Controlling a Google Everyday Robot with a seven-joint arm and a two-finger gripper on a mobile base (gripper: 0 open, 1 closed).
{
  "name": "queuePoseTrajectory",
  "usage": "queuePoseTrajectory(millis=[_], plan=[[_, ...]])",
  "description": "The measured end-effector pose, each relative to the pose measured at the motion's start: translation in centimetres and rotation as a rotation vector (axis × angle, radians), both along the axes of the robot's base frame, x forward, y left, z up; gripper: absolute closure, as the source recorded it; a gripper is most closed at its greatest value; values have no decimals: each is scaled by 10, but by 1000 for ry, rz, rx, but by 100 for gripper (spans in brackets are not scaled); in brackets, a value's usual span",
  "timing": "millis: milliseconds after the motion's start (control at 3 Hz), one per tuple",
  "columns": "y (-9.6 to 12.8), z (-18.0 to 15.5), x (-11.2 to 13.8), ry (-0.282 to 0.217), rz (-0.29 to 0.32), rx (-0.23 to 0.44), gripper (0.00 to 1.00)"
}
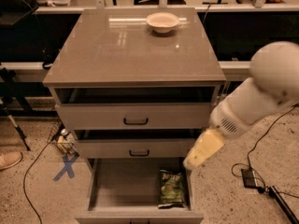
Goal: Pick green jalapeno chip bag from bottom drawer and place on counter
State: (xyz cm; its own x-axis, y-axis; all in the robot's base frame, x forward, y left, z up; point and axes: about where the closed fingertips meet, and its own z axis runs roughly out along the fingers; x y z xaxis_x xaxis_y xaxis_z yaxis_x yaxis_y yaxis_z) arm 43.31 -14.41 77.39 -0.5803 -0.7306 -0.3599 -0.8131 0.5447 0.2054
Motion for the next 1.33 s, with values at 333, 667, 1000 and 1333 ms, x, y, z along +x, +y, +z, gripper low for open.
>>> queuePoseTrajectory(millis=[333,667,1000,1333], plan=[[6,-18,-9,31,-7,3,0],[6,-18,-9,32,-7,3,0],[13,-73,5,64,-60,30,0],[28,-141,21,96,-117,62,0]])
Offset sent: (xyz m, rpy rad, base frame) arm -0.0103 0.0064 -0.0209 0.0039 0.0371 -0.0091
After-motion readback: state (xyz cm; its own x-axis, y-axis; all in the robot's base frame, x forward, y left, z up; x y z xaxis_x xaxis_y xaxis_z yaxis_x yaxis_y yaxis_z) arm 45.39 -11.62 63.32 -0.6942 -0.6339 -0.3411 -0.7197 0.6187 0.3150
